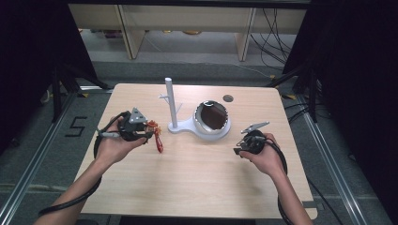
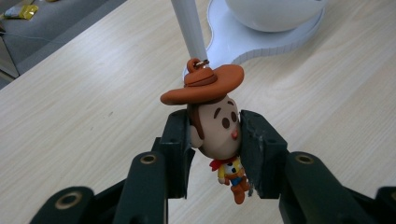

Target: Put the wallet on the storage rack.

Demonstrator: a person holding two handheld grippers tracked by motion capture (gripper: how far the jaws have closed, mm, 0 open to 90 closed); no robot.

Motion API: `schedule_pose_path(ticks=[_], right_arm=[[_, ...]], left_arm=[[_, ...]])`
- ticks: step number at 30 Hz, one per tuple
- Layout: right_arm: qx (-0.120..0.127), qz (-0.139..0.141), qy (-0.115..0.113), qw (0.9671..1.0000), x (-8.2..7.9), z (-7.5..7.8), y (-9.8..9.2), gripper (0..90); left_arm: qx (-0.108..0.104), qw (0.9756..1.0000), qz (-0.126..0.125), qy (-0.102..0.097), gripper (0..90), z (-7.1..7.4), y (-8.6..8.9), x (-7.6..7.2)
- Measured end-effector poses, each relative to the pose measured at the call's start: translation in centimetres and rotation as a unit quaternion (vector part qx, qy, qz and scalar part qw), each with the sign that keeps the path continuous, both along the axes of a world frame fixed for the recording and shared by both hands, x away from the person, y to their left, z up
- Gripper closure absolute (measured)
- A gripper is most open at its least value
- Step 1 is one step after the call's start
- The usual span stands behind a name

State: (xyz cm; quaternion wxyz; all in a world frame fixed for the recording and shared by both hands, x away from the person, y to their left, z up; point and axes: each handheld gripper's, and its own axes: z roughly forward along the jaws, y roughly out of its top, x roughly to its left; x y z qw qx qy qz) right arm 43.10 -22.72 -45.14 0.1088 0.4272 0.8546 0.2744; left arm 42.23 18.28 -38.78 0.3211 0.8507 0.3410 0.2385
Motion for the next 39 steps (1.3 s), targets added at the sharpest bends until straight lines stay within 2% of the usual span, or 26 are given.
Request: schedule_pose_path(ticks=[1, 4, 8, 12, 14, 16, 18, 19, 23, 24, 28, 30, 31, 32, 34, 35, 38, 39], right_arm=[[-0.001, -0.001, 0.0, 1.0, 0.0, 0.0, 0.0, 60.2], [-0.001, 0.0, -0.002, 1.0, 0.0, -0.1, 0.0, 60.2], [0.0, -0.002, -0.004, 1.0, 0.0, -0.2, 0.0, 60.1], [0.002, 0.001, -0.012, 0.9999, 0.0, -0.2, 0.1, 60.2], [0.004, -0.002, -0.012, 0.9999, -0.1, -0.2, 0.2, 60.2], [0.002, 0.002, -0.014, 0.9999, 0.0, -0.2, 0.1, 60.2], [0.007, -0.005, -0.012, 0.9999, -0.1, -0.2, 0.3, 60.2], [0.007, -0.006, -0.012, 0.9999, -0.1, -0.2, 0.3, 60.2], [0.009, -0.008, -0.015, 0.9998, -0.2, -0.3, 0.3, 60.2], [0.009, -0.008, -0.013, 0.9998, -0.2, -0.3, 0.3, 60.2], [0.015, -0.005, -0.023, 0.9996, -0.3, -0.5, 0.3, 60.3], [0.025, -0.013, -0.025, 0.9993, -0.5, -0.6, 0.4, 60.3], [0.021, -0.01, -0.023, 0.9995, -0.5, -0.5, 0.4, 60.4], [0.027, -0.012, -0.032, 0.999, -0.6, -0.8, 0.4, 60.4], [0.029, -0.016, -0.024, 0.9992, -0.7, -0.8, 0.4, 60.4], [0.04, -0.024, -0.032, 0.9984, -0.9, -1.1, 0.5, 60.4], [0.036, -0.019, -0.036, 0.9985, -0.9, -1.2, 0.3, 60.4], [0.043, -0.024, -0.039, 0.998, -1.0, -1.4, 0.4, 60.4]], left_arm=[[-0.004, 0.9999, 0.008, 0.006, 63.6, 0.1, 0.0, -0.1], [-0.002, 0.9999, 0.011, 0.004, 63.6, 0.6, 0.2, 0.0], [0.001, 0.9999, 0.012, -0.004, 63.6, 1.2, 0.5, 0.2], [-0.008, 0.9998, 0.011, -0.012, 63.7, 1.6, 0.6, 0.2], [-0.001, 0.9999, 0.012, -0.011, 63.6, 1.8, 0.6, 0.2], [-0.008, 0.9998, 0.012, -0.016, 63.7, 1.9, 0.6, 0.3], [-0.004, 0.9998, 0.013, -0.016, 63.7, 2.1, 0.6, 0.3], [-0.01, 0.9997, 0.013, -0.021, 63.7, 2.1, 0.6, 0.4], [-0.008, 0.9996, 0.013, -0.024, 63.7, 2.6, 0.7, 0.4], [-0.014, 0.9994, 0.011, -0.028, 63.7, 2.6, 0.7, 0.5], [-0.013, 0.9994, 0.012, -0.028, 63.6, 2.8, 0.7, 0.5], [-0.015, 0.9993, 0.012, -0.031, 63.7, 2.9, 0.6, 0.6], [-0.027, 0.9989, 0.018, -0.035, 63.7, 2.9, 0.5, 0.6], [-0.029, 0.9987, 0.016, -0.038, 63.7, 2.9, 0.5, 0.6], [-0.022, 0.9989, 0.013, -0.038, 63.7, 3.2, 0.6, 0.6], [-0.03, 0.9985, 0.02, -0.041, 63.7, 3.4, 0.5, 0.6], [-0.03, 0.9984, 0.021, -0.044, 63.7, 3.6, 0.5, 0.6], [-0.037, 0.9979, 0.019, -0.049, 63.7, 3.6, 0.5, 0.7]])
